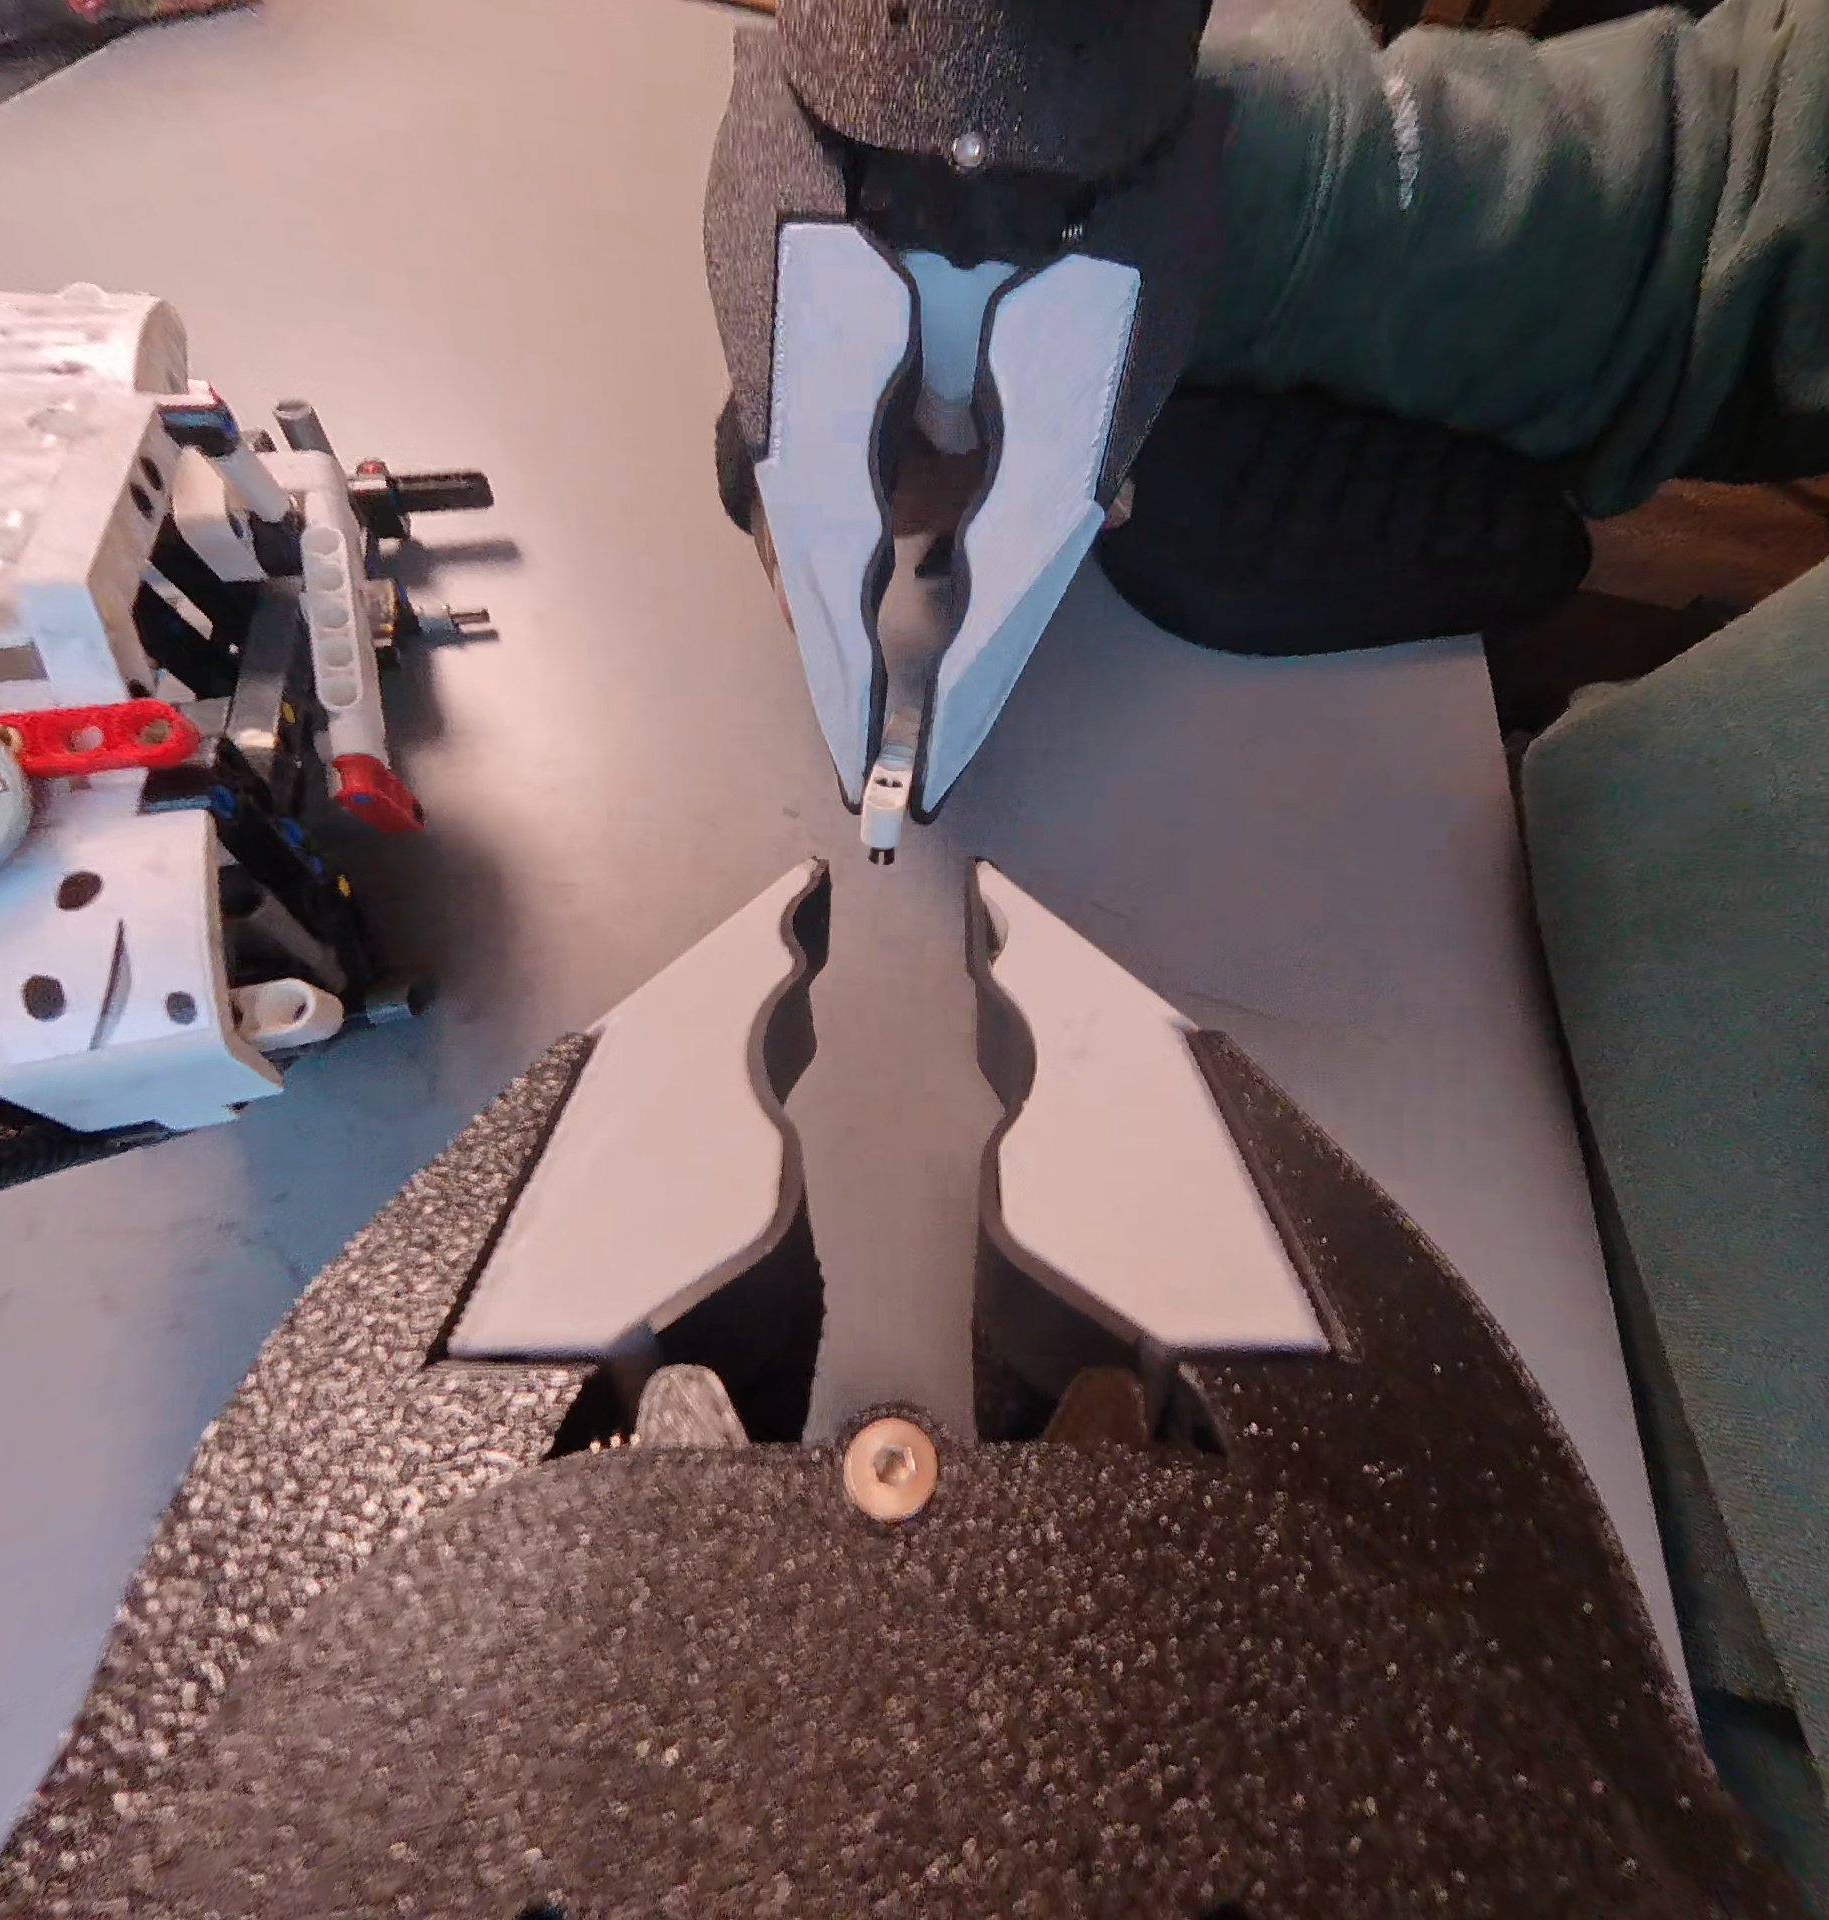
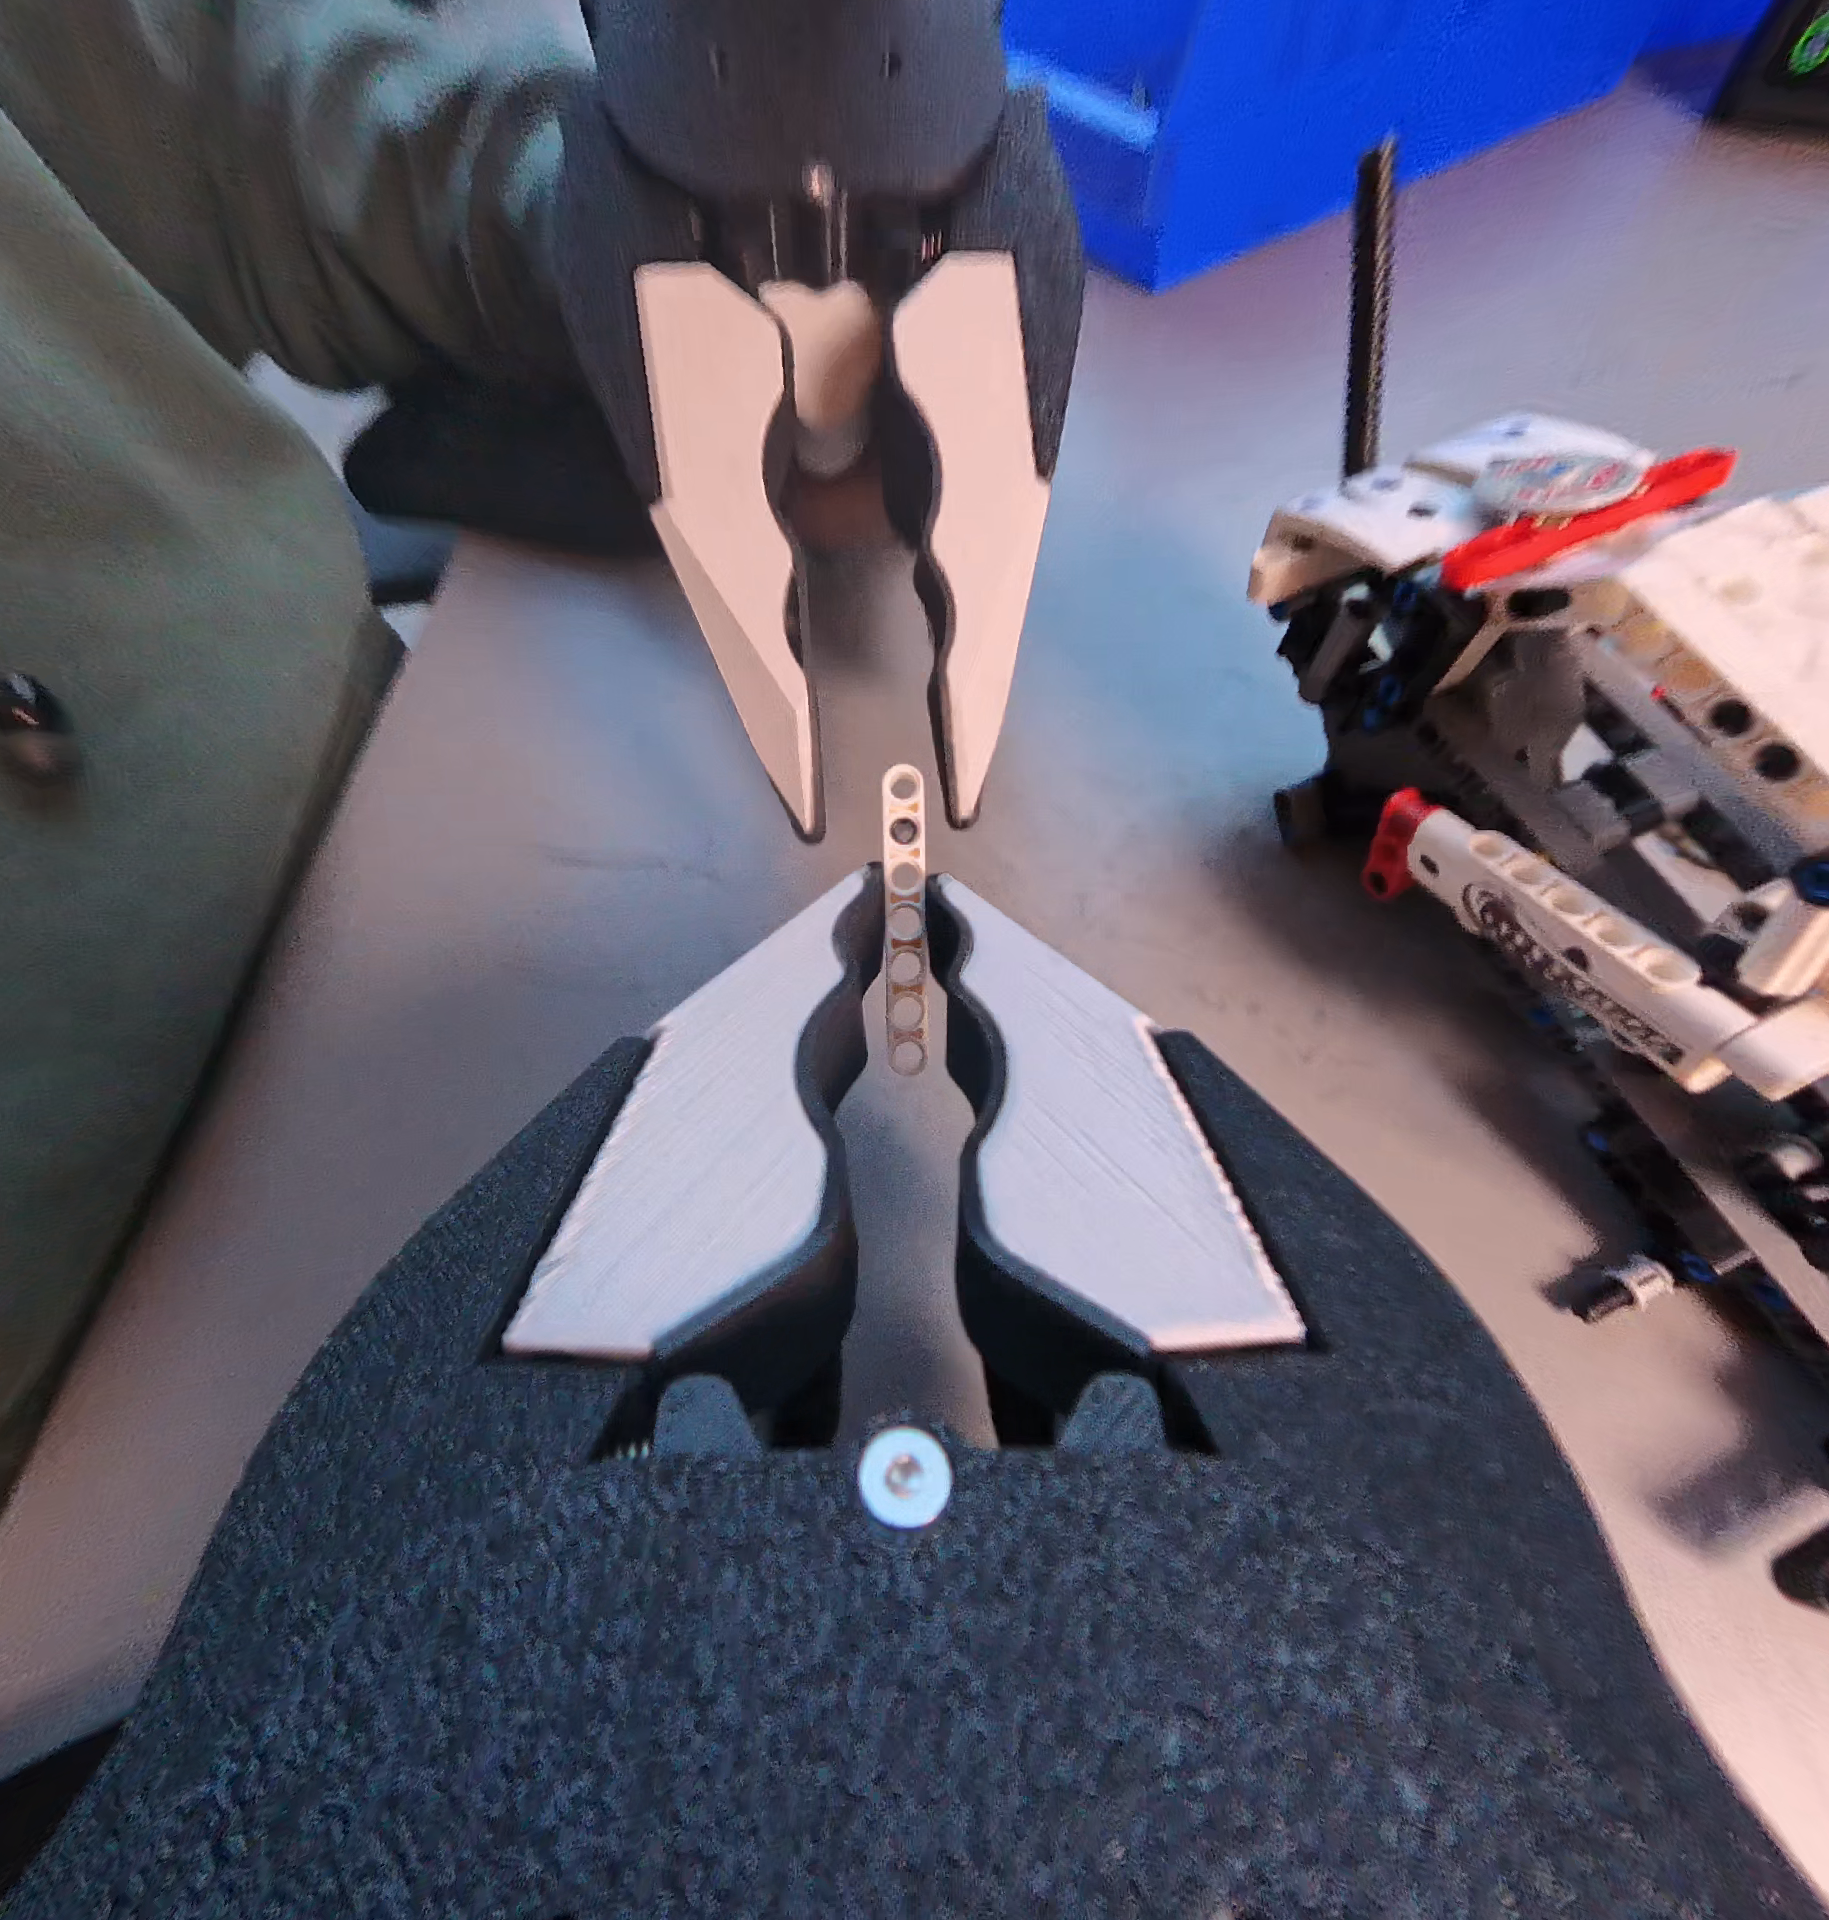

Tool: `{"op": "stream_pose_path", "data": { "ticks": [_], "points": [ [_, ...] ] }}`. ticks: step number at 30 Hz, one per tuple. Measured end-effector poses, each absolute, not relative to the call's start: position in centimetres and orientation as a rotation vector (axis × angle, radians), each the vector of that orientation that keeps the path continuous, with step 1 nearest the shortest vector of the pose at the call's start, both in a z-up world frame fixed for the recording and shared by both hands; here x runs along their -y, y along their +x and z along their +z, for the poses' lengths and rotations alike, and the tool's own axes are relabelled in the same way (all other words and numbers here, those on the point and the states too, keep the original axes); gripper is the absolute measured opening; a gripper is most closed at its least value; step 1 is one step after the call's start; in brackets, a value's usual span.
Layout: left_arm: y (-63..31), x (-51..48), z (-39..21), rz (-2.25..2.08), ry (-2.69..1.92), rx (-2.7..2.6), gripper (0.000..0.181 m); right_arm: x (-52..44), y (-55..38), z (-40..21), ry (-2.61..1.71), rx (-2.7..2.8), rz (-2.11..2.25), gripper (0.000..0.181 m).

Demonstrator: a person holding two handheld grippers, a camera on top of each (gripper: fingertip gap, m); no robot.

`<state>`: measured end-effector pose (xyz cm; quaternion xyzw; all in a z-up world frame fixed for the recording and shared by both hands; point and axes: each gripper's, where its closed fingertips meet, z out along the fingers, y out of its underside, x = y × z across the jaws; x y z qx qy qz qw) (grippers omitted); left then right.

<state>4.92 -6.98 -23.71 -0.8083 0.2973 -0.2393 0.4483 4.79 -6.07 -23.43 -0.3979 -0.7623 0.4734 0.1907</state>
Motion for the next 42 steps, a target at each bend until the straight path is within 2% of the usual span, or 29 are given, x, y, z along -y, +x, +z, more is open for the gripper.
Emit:
{"op": "stream_pose_path", "data": {
  "ticks": [7, 15, 23, 26, 28, 30, 31, 32, 34, 37, 38, 40, 42],
  "points": [
    [5.3, 7.2, -19.8, -0.708, -1.822, -0.662, 0.005, 7.2, 4.6, -20.0, -1.092, 1.991, 1.585, 0.007],
    [4.9, 7.3, -19.7, -0.722, -1.833, -0.642, 0.004, 7.3, 4.3, -20.0, -1.115, 1.959, 1.610, 0.007],
    [4.4, 7.1, -21.0, -0.787, -1.905, -0.602, 0.005, 6.5, 4.1, -21.1, -1.122, 2.006, 1.438, 0.007],
    [3.9, 6.9, -21.0, -0.727, -1.903, -0.613, 0.019, 5.7, 4.4, -22.4, -1.122, 2.086, 1.248, 0.007],
    [4.0, 6.9, -21.3, -0.696, -1.920, -0.638, 0.021, 5.8, 4.6, -23.1, -1.094, 2.144, 1.146, 0.007],
    [4.6, 7.0, -21.9, -0.684, -1.937, -0.680, 0.018, 6.4, 4.6, -23.2, -1.073, 2.168, 1.117, 0.007],
    [4.9, 7.1, -22.1, -0.687, -1.943, -0.695, 0.008, 6.7, 4.5, -23.1, -1.059, 2.173, 1.109, 0.007],
    [4.9, 7.0, -22.0, -0.679, -1.941, -0.698, 0.008, 6.6, 4.5, -23.0, -1.050, 2.165, 1.088, 0.007],
    [4.5, 6.7, -20.6, -0.734, -1.886, -0.614, 0.007, 6.2, 3.9, -20.8, -1.032, 2.028, 1.192, 0.010],
    [3.2, 6.3, -16.1, -1.088, -1.670, -0.310, 0.007, 4.5, 3.3, -13.7, -1.038, 1.604, 1.573, 0.005],
    [2.5, 6.2, -14.8, -1.214, -1.579, -0.199, 0.007, 3.7, 3.4, -11.9, -1.035, 1.489, 1.645, 0.010],
    [0.8, 5.7, -13.4, -1.414, -1.427, 0.012, 0.006, 2.1, 3.2, -10.6, -1.030, 1.349, 1.596, 0.018],
    [-0.4, 5.4, -12.9, -1.535, -1.306, 0.154, 0.006, 1.7, 2.9, -10.7, -0.961, 1.323, 1.375, 0.015]
  ]
}}
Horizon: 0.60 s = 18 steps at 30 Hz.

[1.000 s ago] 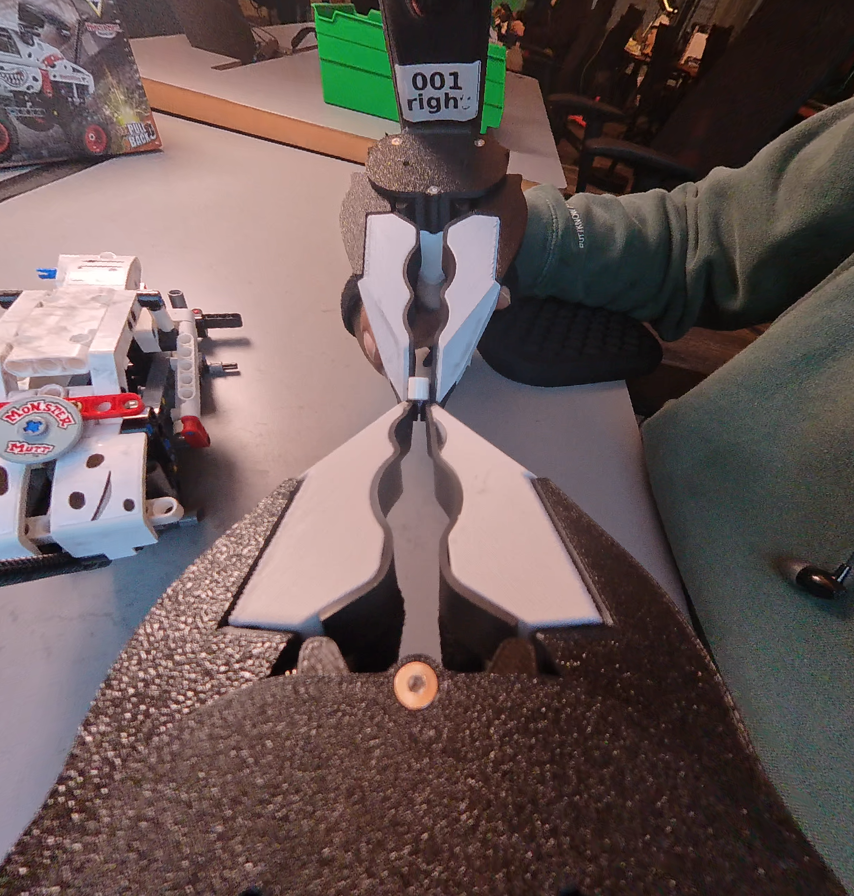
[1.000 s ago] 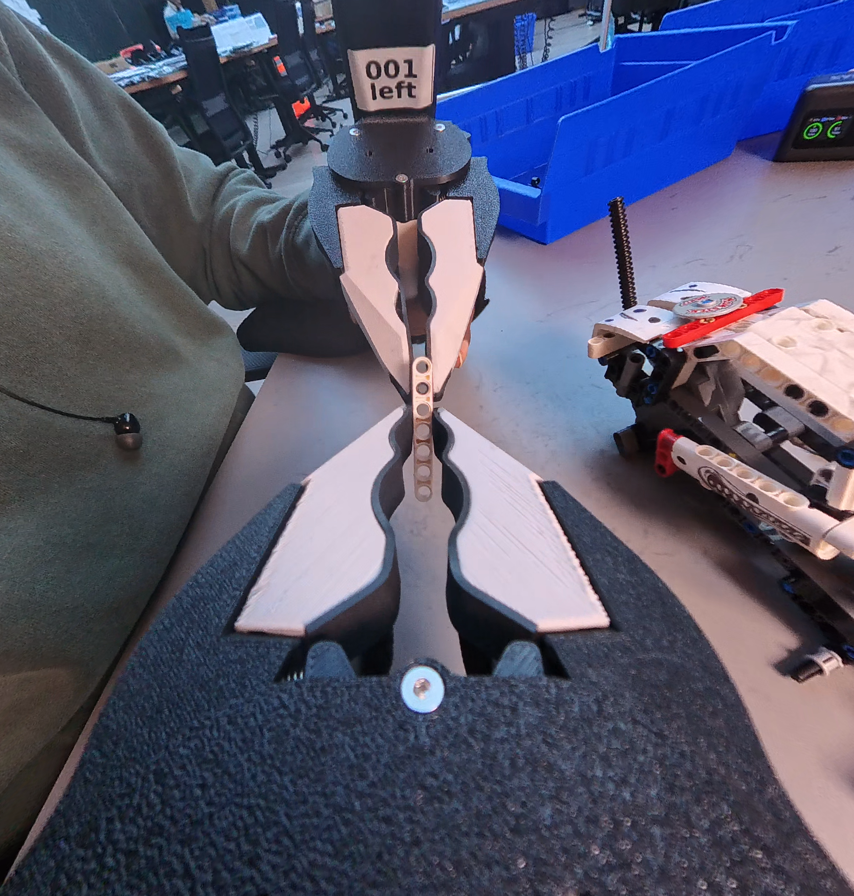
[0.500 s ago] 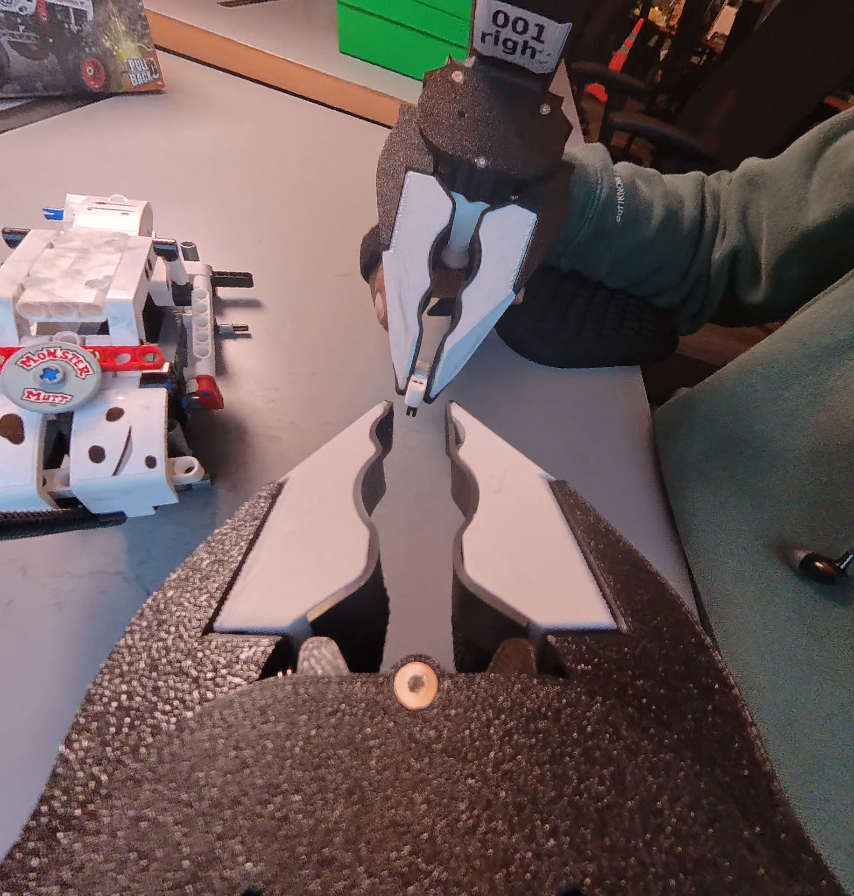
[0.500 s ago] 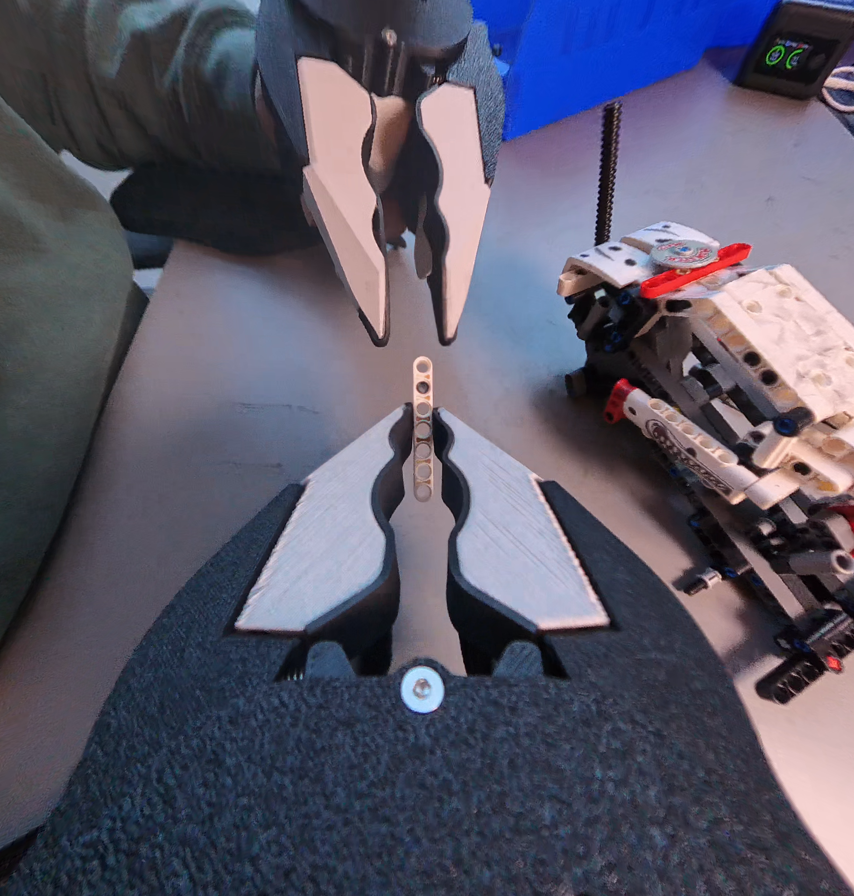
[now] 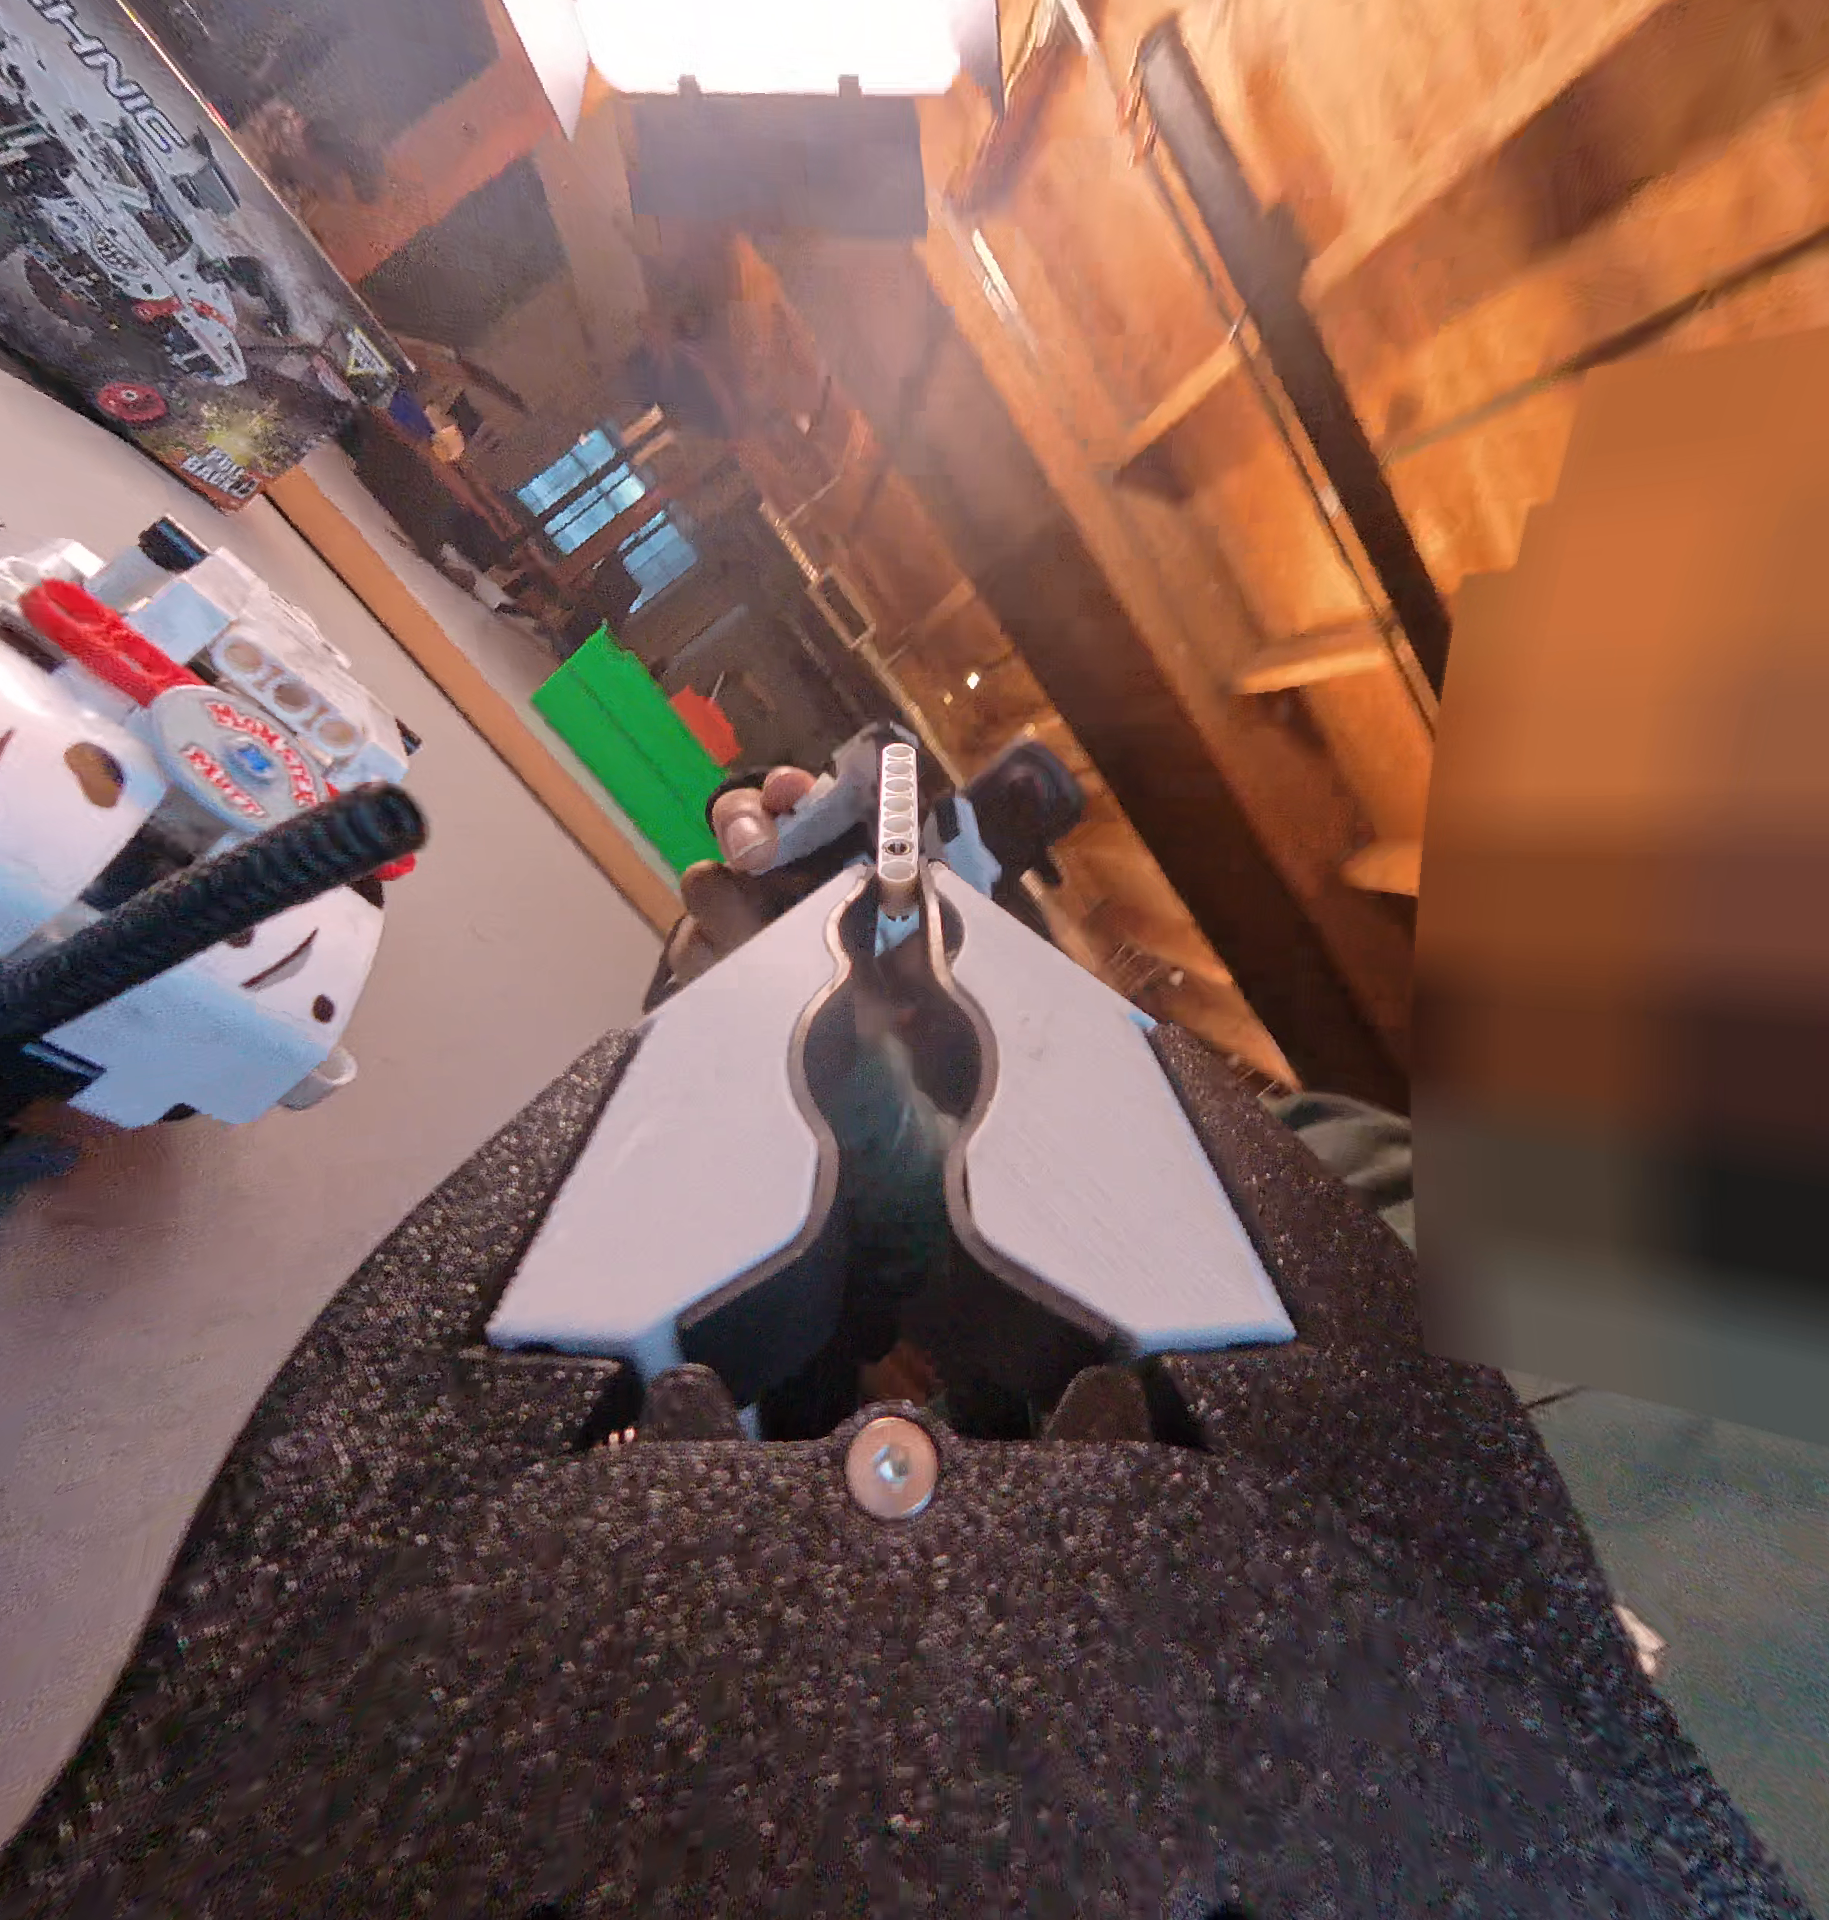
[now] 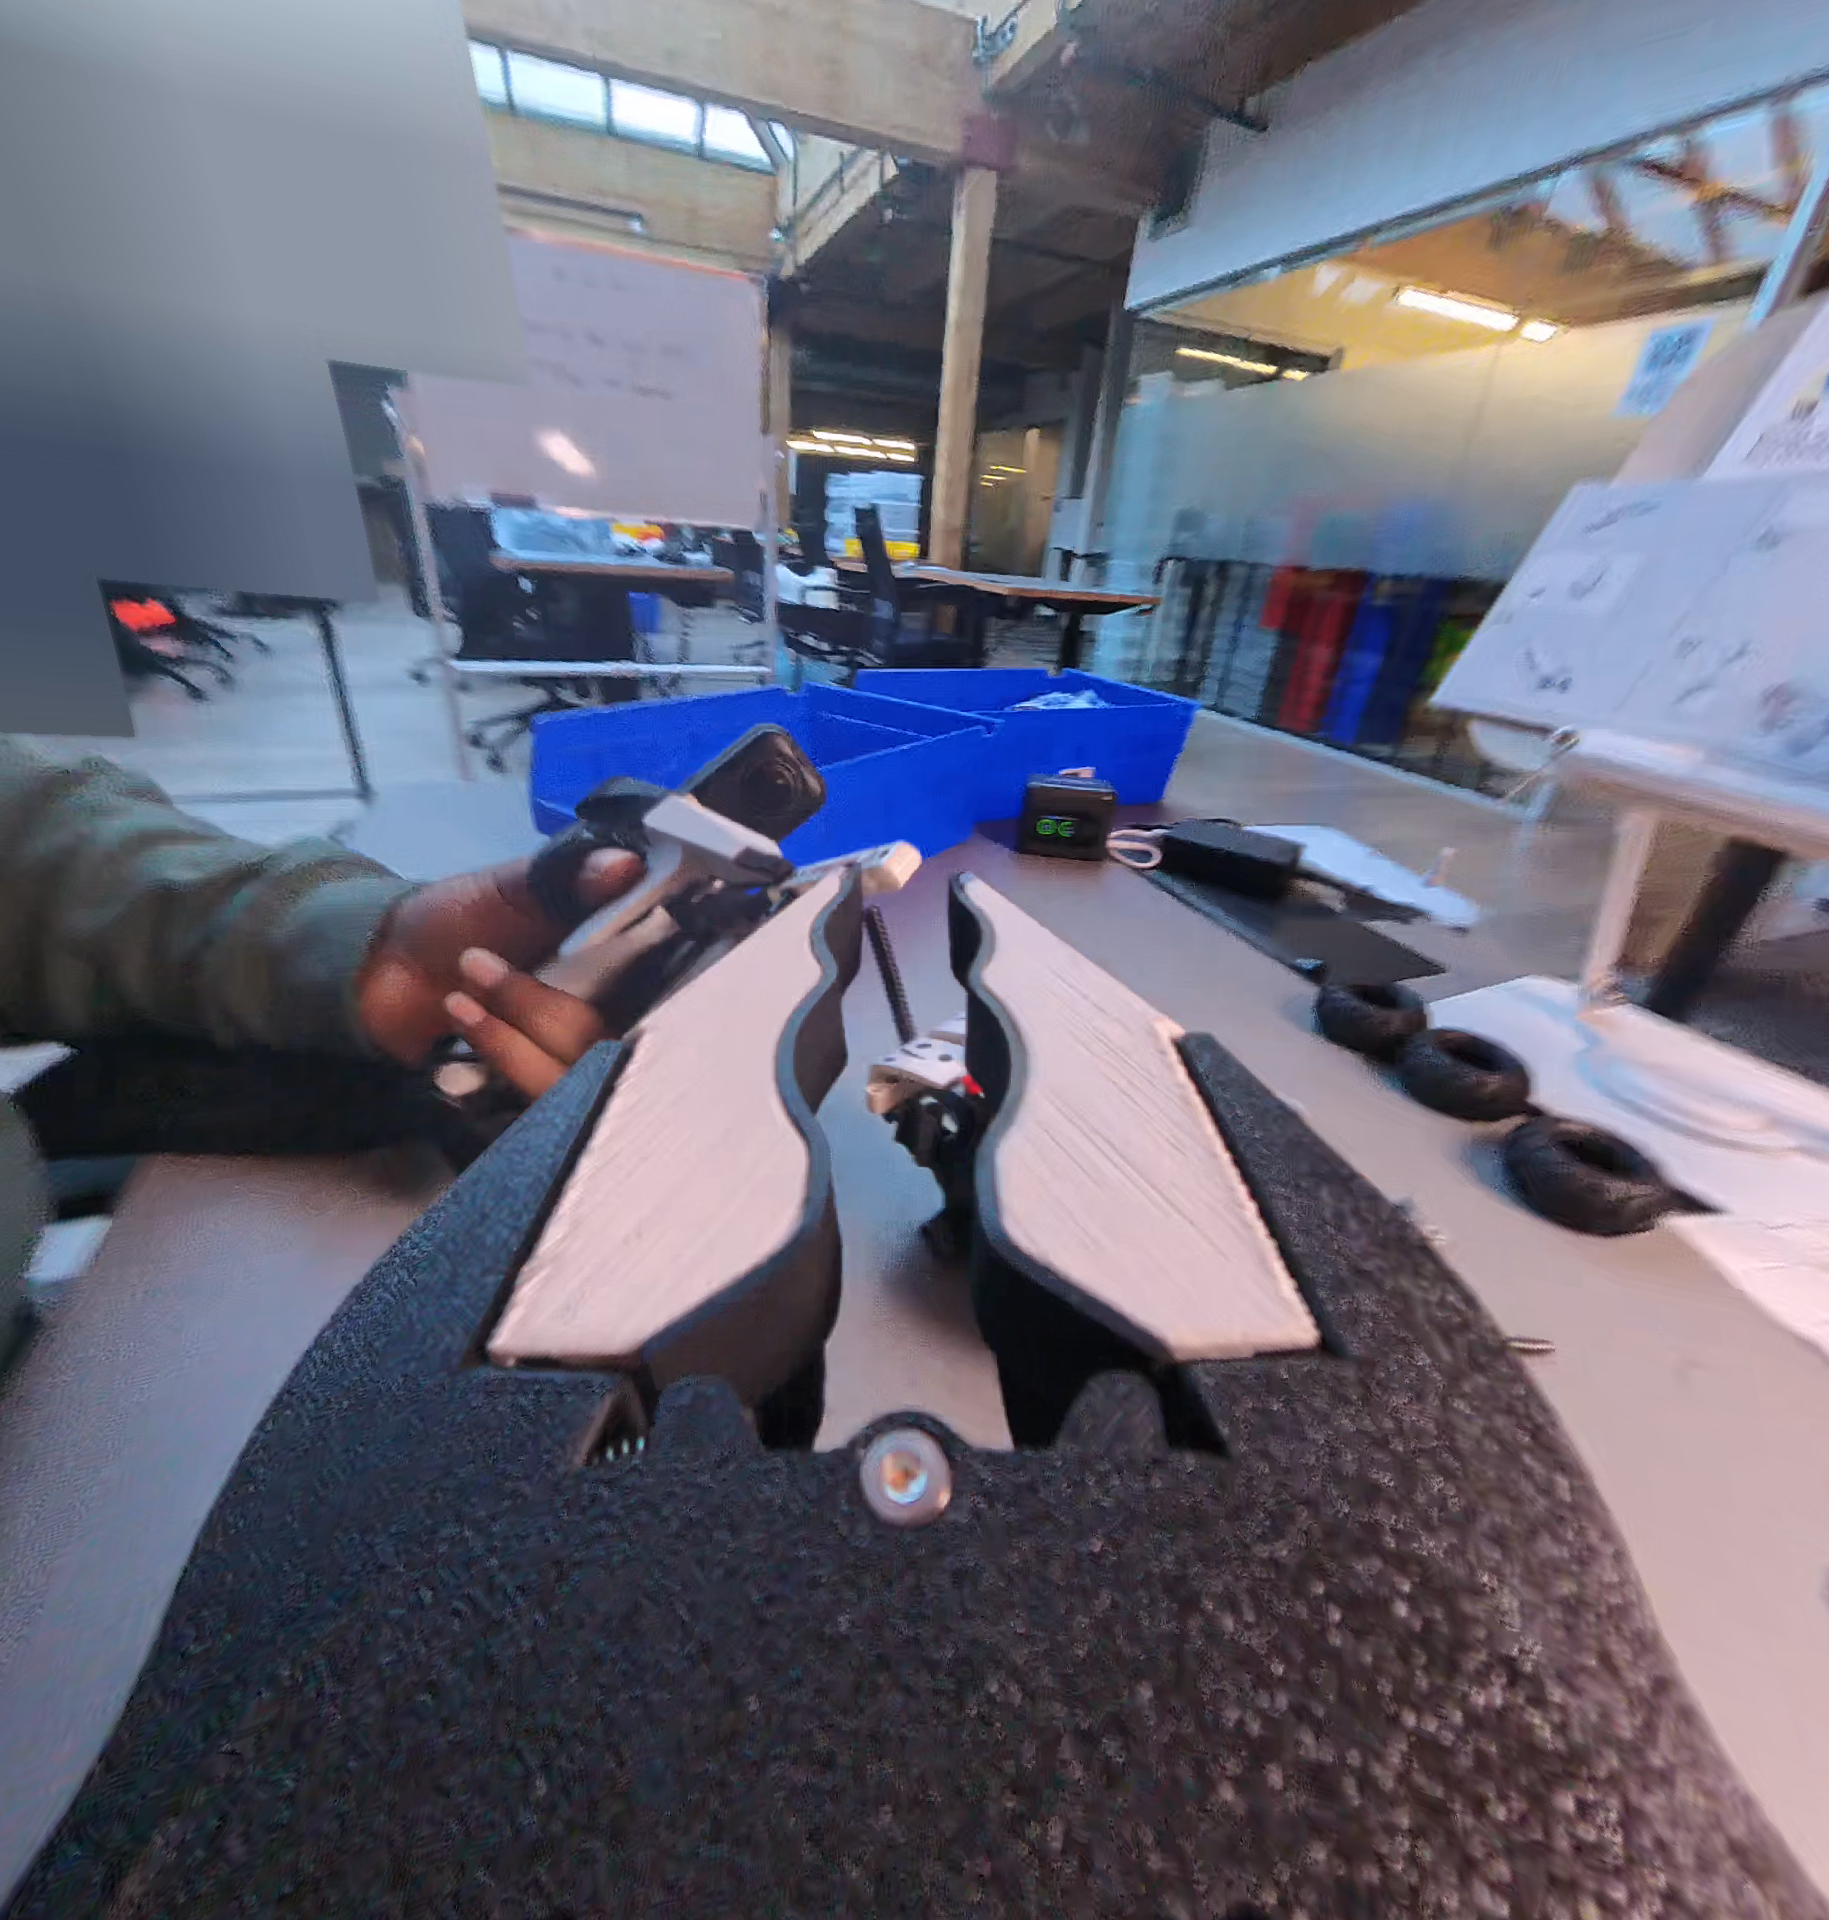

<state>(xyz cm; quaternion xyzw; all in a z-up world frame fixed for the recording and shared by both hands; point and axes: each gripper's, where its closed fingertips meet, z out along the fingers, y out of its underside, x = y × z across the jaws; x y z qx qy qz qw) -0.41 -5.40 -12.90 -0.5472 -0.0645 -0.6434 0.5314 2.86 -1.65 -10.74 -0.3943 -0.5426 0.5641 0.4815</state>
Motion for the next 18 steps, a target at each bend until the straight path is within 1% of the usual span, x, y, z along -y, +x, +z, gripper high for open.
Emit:
{"op": "stream_pose_path", "data": {
  "ticks": [2, 4, 8, 18],
  "points": [
    [-0.9, 5.2, -12.6, -1.576, -1.232, 0.217, 0.006, 3.1, 2.2, -11.6, -0.895, 1.393, 1.193, 0.008],
    [-0.9, 5.3, -12.0, -1.590, -1.178, 0.227, 0.006, 4.5, 1.0, -12.7, -0.912, 1.439, 1.115, 0.010],
    [0.3, 5.3, -12.0, -1.609, -1.175, 0.216, 0.006, 5.0, -0.2, -13.0, -0.954, 1.401, 1.095, 0.013],
    [0.0, 5.1, -12.5, -1.480, -1.200, 0.202, 0.006, 4.8, -0.6, -13.3, -1.026, 1.391, 1.110, 0.003]
  ]
}}
